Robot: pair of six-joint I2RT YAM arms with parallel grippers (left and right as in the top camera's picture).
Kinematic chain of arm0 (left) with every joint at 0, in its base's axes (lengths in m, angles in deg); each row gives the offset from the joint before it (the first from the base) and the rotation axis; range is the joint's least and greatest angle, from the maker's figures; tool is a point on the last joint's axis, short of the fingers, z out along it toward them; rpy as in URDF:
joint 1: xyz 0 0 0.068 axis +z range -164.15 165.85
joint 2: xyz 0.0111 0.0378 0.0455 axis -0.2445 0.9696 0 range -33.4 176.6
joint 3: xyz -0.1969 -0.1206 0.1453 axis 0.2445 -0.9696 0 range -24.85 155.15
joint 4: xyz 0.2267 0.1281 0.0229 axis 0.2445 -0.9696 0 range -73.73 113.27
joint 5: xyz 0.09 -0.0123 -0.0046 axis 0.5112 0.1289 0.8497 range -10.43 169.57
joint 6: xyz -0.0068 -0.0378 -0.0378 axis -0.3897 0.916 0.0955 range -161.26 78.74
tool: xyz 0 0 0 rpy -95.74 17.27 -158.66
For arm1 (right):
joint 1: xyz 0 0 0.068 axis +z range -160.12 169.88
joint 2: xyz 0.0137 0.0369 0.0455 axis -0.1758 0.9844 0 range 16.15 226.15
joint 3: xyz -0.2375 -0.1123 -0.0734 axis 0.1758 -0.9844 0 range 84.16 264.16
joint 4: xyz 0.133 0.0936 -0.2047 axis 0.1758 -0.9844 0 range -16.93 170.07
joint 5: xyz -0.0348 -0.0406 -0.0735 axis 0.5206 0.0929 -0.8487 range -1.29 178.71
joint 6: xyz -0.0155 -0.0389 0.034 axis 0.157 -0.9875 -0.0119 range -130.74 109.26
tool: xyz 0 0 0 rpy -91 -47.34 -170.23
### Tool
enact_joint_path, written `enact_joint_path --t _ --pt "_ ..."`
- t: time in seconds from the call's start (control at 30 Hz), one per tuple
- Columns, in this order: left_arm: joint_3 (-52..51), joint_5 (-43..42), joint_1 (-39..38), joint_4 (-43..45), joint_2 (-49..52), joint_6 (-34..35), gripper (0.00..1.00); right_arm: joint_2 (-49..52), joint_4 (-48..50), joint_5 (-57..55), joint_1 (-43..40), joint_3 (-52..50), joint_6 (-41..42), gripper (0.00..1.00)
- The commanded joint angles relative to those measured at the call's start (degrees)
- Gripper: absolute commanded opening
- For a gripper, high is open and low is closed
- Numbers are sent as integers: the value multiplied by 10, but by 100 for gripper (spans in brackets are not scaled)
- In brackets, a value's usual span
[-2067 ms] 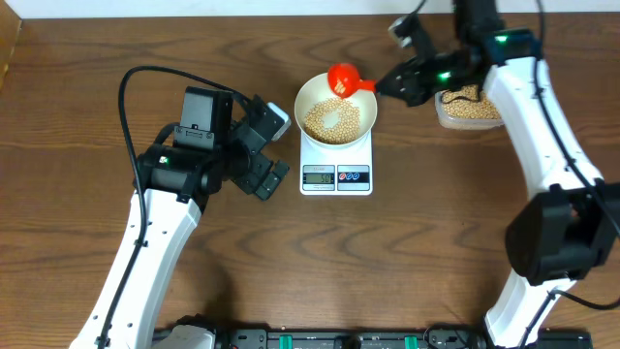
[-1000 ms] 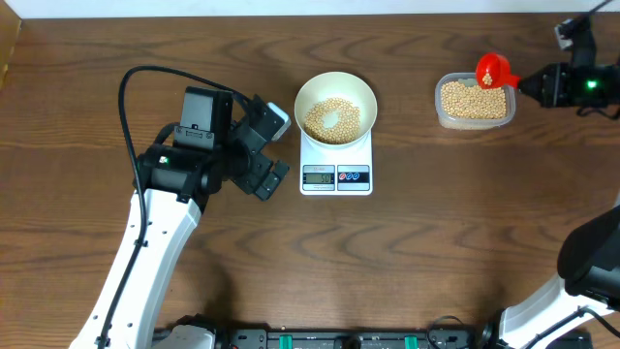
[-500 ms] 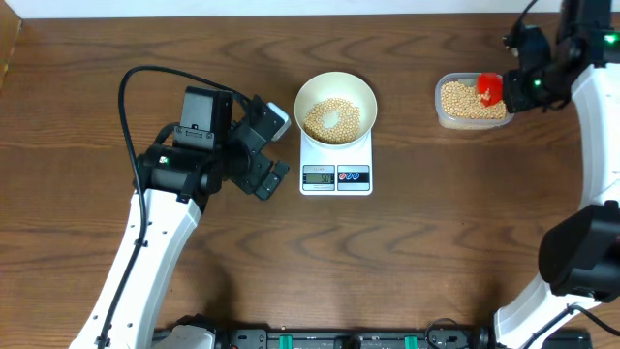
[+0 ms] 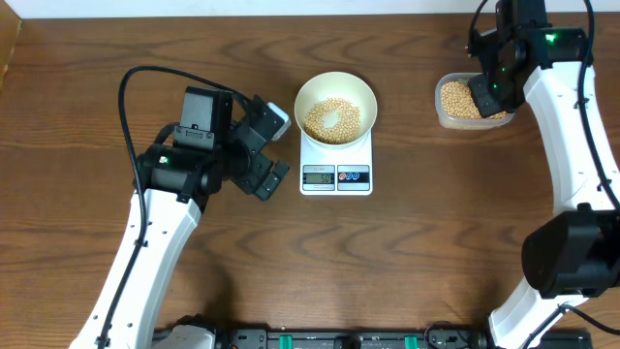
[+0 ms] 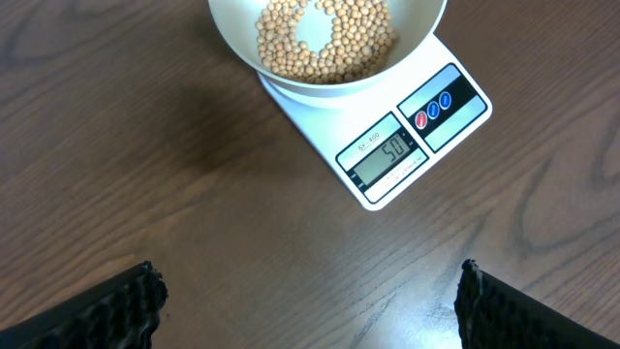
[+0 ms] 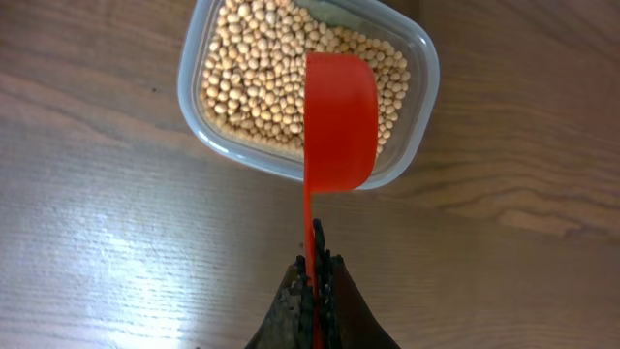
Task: Scoop item into bowl and weigh 50g on scale
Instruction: 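Lower the red scoop into the soybean tub with the right gripper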
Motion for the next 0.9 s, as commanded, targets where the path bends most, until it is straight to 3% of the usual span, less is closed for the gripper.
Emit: enact_joint_path --t 0.0,0.2,0.43,0.53,0.77,0.87 --pt "2 2 1 0 3 5 98 -13 1 37 -18 1 64 1" --pt "2 2 1 0 3 5 98 -11 8 226 -95 0 126 1" --pt "2 2 1 0 3 5 98 12 7 306 -178 -11 237 3" --pt "2 2 1 0 3 5 98 23 19 382 -203 -29 237 2" --pt "2 2 1 0 3 5 98 26 64 408 -218 -93 251 3" --pt "2 2 1 0 3 5 98 26 83 408 -220 -113 264 9"
